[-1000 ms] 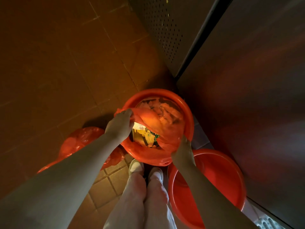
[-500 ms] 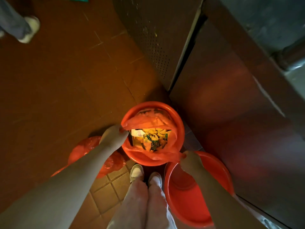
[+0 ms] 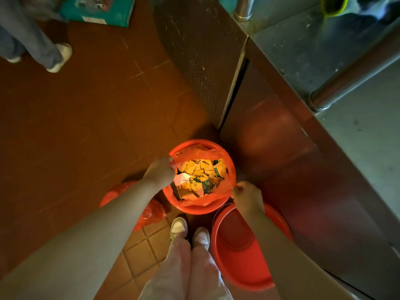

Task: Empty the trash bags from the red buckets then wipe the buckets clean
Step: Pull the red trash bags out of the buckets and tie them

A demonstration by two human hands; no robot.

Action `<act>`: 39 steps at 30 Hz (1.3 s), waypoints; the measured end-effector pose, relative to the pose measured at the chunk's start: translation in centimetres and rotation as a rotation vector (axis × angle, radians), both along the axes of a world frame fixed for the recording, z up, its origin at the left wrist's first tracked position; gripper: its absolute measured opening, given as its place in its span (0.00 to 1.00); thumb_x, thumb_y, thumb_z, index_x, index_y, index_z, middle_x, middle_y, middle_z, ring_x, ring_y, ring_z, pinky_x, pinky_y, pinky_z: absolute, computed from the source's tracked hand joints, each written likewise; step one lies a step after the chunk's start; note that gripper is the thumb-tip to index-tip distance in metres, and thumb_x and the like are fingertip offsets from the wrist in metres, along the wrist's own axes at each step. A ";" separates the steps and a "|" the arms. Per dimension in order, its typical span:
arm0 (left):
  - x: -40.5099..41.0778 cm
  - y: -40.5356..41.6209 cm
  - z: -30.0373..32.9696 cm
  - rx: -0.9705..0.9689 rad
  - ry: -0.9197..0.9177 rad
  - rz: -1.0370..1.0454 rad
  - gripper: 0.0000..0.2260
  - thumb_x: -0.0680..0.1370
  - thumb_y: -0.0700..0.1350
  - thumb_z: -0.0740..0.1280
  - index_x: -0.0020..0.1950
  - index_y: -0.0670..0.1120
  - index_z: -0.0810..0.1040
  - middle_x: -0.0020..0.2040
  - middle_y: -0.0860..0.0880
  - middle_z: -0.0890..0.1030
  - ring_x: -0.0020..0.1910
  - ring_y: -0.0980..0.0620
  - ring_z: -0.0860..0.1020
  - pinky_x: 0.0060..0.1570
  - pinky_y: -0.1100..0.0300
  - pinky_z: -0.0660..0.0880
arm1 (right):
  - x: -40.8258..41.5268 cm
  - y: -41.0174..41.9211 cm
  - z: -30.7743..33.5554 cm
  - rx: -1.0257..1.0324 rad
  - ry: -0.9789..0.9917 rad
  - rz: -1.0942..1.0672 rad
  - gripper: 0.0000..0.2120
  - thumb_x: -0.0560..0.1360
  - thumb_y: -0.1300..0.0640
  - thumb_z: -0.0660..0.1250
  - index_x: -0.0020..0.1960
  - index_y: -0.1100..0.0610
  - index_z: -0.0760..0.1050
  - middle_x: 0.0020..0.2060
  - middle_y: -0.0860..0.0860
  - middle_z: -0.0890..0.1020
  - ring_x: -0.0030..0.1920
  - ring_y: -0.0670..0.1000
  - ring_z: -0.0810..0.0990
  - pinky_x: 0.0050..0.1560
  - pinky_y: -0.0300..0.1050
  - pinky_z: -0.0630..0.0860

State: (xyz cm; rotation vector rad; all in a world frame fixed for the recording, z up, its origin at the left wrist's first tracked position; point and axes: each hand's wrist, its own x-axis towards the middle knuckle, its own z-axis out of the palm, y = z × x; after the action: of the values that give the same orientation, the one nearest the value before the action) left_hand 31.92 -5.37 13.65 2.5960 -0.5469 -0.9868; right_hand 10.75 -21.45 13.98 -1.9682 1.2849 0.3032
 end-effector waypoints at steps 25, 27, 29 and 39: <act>0.6 1.4 6.6 -0.790 0.433 0.505 0.11 0.67 0.43 0.71 0.48 0.45 0.80 0.63 0.50 0.76 0.56 0.55 0.78 0.49 0.65 0.74 | 4.5 -3.7 5.7 0.033 -0.364 -0.148 0.06 0.79 0.57 0.65 0.55 0.57 0.77 0.44 0.49 0.78 0.45 0.49 0.76 0.46 0.40 0.67; -0.2 1.4 6.8 -0.861 0.487 0.456 0.08 0.71 0.36 0.69 0.50 0.42 0.79 0.60 0.57 0.80 0.55 0.60 0.79 0.47 0.68 0.75 | 4.5 -3.8 6.0 0.051 -0.349 -0.111 0.04 0.79 0.57 0.66 0.53 0.55 0.77 0.43 0.47 0.79 0.44 0.47 0.76 0.43 0.39 0.68; -1.0 1.3 6.3 -0.913 0.531 0.442 0.10 0.75 0.29 0.64 0.52 0.40 0.78 0.52 0.59 0.84 0.51 0.63 0.81 0.45 0.69 0.76 | 4.3 -3.9 6.0 0.089 -0.341 -0.094 0.03 0.78 0.57 0.67 0.51 0.53 0.79 0.41 0.44 0.79 0.42 0.44 0.77 0.40 0.35 0.69; -4.2 -3.1 4.9 -0.864 0.520 0.327 0.08 0.76 0.37 0.67 0.54 0.43 0.78 0.47 0.48 0.80 0.44 0.54 0.80 0.43 0.66 0.75 | 2.0 -3.4 6.2 0.173 -0.291 -0.013 0.17 0.68 0.56 0.59 0.53 0.46 0.80 0.49 0.49 0.82 0.50 0.49 0.81 0.56 0.44 0.77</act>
State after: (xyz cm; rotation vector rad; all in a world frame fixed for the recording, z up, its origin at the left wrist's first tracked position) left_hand 27.71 -8.48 18.53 1.5301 -0.2935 -0.9682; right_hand 12.74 -24.88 20.20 -1.7809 1.0478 0.1115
